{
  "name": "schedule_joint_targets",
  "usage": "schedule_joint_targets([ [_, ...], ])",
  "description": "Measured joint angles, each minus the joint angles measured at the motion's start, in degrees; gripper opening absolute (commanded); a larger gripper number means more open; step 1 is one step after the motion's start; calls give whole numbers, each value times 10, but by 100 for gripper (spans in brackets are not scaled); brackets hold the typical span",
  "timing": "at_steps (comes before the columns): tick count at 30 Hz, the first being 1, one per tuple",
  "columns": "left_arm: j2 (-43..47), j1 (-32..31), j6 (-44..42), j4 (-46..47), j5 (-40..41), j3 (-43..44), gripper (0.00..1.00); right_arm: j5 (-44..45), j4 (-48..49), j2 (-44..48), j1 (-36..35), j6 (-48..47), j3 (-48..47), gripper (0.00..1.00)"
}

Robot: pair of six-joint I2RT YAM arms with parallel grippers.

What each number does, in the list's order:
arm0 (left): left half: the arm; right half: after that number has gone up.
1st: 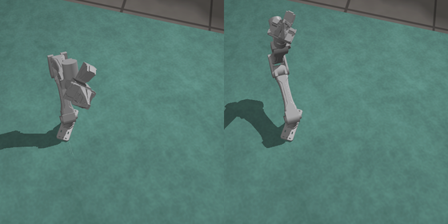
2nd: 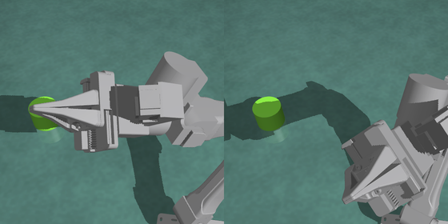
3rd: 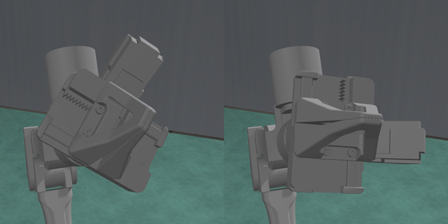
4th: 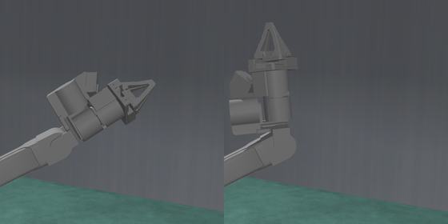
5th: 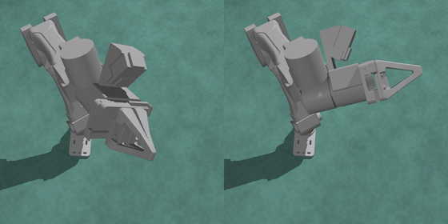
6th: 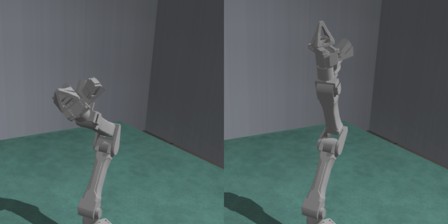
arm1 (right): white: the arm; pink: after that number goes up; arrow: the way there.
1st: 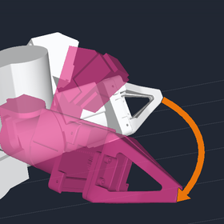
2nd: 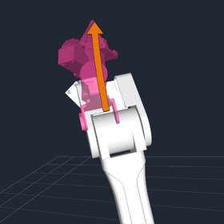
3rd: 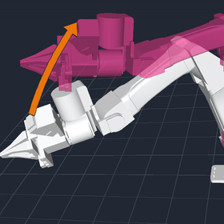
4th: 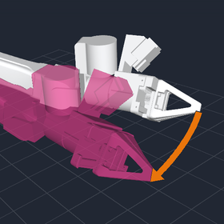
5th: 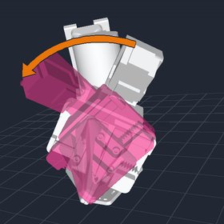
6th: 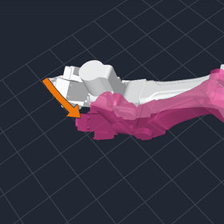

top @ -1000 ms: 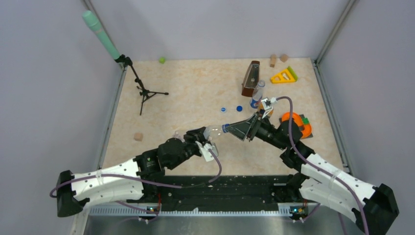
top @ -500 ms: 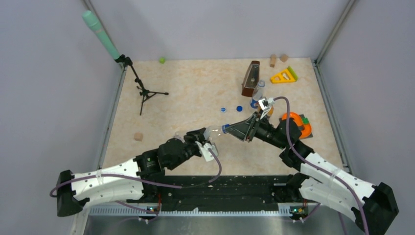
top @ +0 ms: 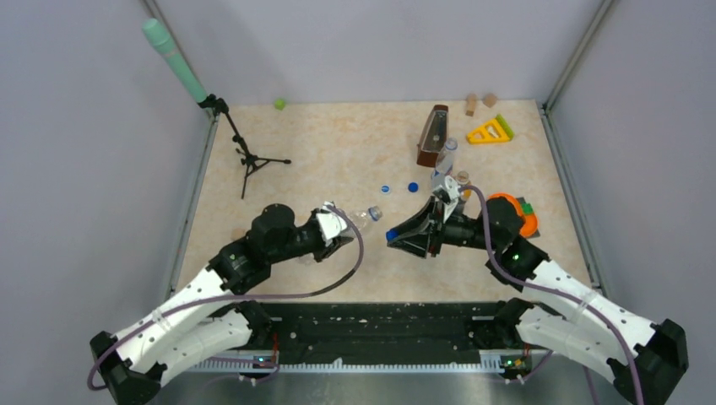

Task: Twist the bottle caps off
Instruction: Unscrew the bottle cap from the plastic bottle, then place the bottle cap at the center of the board.

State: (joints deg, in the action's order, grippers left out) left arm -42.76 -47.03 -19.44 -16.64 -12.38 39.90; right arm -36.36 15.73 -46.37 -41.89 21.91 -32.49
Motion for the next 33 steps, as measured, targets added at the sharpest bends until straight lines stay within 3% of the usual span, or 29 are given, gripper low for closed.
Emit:
schedule_joint_targets([
  [5,-40,29,35,-33,-131,53,0,-45,-81,3,0,-102,-59,0],
  [8,-51,36,48,-42,-157,55,0,-27,-104,7,0,-131,-79,0],
  [11,-21,37,81,-10,-92,25,0,25,-121,0,0,-128,-83,0],
  [15,122,40,133,78,67,-83,0,107,-129,-57,0,-103,-85,0],
  [18,220,42,156,147,127,-148,0,174,-141,-144,-1,-82,-93,0],
  [27,205,42,206,235,150,-169,0,410,-236,-470,-52,-62,-248,0],
  [33,205,42,213,273,148,-184,0,486,-243,-507,-52,-48,-253,11],
])
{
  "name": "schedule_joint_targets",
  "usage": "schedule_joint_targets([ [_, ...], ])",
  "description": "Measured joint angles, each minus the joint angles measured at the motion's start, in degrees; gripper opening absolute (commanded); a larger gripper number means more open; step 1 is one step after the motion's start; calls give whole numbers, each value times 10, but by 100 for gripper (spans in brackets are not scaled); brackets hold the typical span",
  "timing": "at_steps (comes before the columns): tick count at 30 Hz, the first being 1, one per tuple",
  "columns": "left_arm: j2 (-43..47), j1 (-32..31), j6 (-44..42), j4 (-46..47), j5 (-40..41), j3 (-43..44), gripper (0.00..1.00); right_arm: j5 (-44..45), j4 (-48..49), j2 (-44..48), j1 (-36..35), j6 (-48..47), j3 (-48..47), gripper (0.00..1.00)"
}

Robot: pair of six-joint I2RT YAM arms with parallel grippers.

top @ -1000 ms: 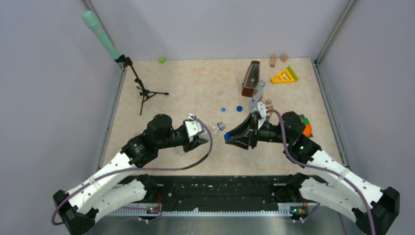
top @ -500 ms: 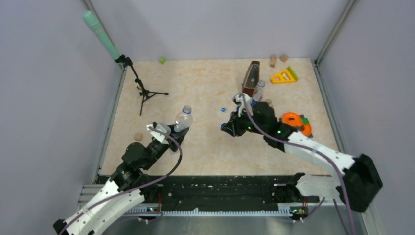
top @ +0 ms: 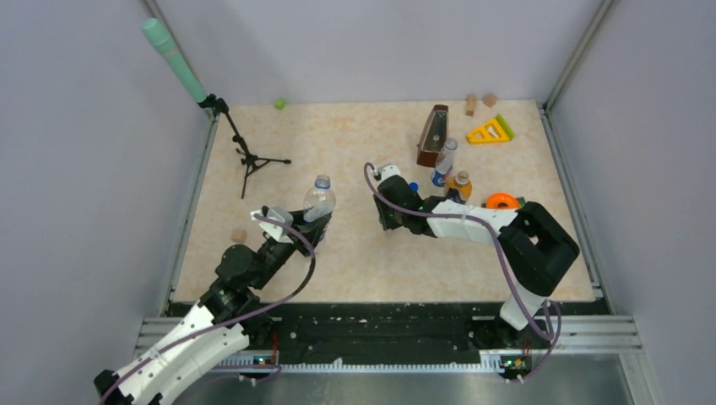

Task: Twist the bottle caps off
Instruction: Place the bottle cap at the center of the board.

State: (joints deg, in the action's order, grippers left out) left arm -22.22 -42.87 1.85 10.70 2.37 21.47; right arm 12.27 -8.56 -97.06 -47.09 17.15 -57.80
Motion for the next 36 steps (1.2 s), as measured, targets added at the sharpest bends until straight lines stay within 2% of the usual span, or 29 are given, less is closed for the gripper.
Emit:
schedule_joint_targets([
  [10,10,0,-1,39,-10,-34,0,21,14,-53,3,11,-11,30],
  [11,11,0,-2,43,-12,-34,0,19,14,-55,4,11,-11,33],
  [13,11,0,-3,49,-14,-34,0,16,15,-55,5,12,-11,46],
  [16,11,0,-5,50,-22,-34,0,13,16,-53,8,15,-12,54],
  [19,11,0,-7,54,-32,-38,0,9,9,-31,8,15,-11,56],
  [23,9,0,-18,57,-41,-43,0,5,1,45,8,17,-7,55],
  [27,-4,0,-37,61,-52,-44,0,-10,13,188,8,29,38,55],
  [31,-28,0,-53,69,-70,-48,0,-73,53,345,9,46,84,56],
  [36,-71,0,-73,74,-106,-48,0,-167,122,441,10,83,110,53],
])
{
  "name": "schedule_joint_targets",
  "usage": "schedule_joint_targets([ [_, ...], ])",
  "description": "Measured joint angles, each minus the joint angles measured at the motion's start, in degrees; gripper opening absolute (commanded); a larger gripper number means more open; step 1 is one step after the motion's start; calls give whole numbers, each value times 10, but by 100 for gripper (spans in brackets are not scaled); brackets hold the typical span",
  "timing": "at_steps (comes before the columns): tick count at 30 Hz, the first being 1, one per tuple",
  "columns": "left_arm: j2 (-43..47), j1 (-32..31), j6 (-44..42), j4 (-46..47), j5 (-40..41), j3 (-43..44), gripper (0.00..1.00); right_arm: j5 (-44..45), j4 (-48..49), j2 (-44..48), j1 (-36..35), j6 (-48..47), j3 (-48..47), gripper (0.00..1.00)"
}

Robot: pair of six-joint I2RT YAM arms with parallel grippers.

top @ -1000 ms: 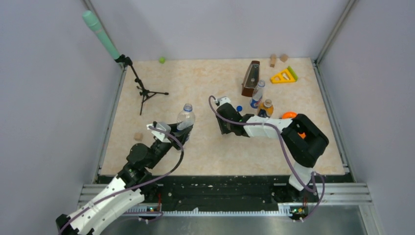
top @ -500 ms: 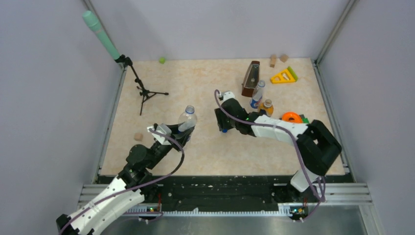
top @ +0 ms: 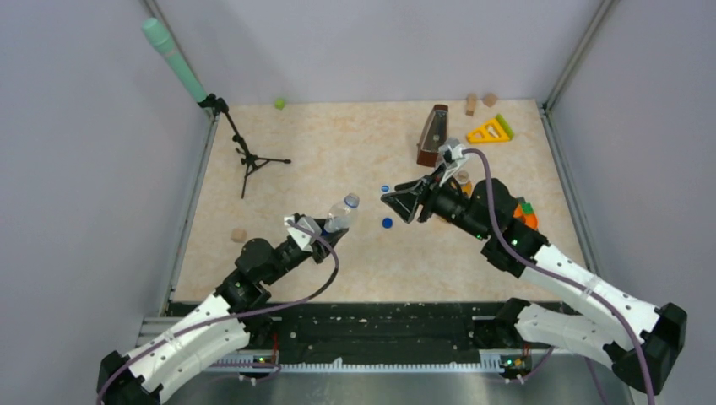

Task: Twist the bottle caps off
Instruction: Place the bottle cap at the center of the board, then place the plastic bottle at the center of the board.

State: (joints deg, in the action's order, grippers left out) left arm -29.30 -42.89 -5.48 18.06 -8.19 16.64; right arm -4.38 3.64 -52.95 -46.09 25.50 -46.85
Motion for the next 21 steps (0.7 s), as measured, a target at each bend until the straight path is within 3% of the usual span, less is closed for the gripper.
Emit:
schedule_joint_targets([
  [15,-54,0,-17,25,-105,1,0,-98,61,-72,-37,52,-1,55],
  [21,-55,0,-15,28,-115,1,0,-113,80,-88,-37,58,-1,46],
])
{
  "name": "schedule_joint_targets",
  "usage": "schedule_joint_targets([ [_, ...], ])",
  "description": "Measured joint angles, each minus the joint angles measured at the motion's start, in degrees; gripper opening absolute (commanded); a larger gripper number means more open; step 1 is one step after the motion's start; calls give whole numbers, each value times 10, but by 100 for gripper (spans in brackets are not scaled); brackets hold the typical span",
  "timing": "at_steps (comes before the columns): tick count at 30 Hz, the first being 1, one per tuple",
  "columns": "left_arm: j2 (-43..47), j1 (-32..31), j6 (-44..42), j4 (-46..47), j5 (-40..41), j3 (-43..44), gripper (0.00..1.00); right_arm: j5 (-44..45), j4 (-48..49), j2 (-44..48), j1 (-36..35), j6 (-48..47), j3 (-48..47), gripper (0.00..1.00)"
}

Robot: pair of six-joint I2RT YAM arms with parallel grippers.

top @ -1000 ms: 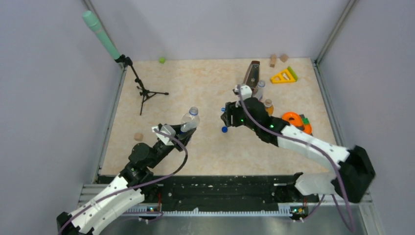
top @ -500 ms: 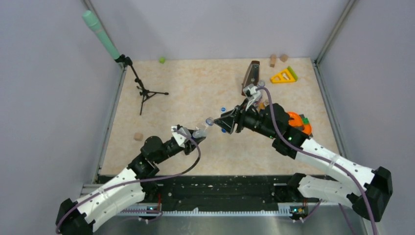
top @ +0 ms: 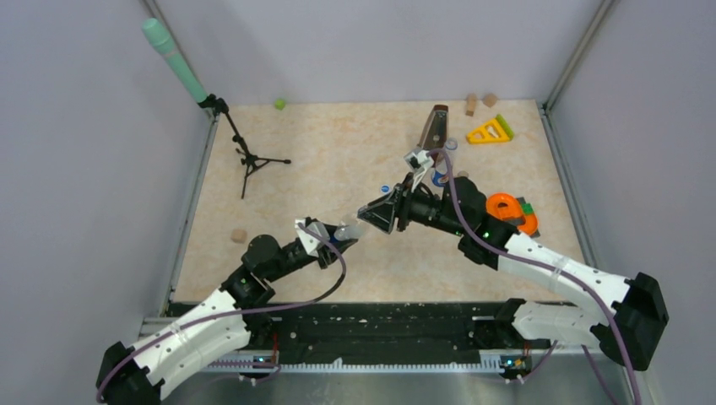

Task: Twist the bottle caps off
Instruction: Place the plastic bottle at the center of the board.

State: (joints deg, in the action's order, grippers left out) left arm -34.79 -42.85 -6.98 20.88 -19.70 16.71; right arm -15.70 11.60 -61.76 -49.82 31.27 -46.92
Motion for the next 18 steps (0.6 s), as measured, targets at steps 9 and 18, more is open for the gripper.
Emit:
schedule_joint_targets([
  [9,0,0,18,-8,6,0,22,-3,4,-4,-1,-27,0,0],
  [18,-35,0,28,2,18,2,90,32,-36,-22,-19,-62,-26,0],
])
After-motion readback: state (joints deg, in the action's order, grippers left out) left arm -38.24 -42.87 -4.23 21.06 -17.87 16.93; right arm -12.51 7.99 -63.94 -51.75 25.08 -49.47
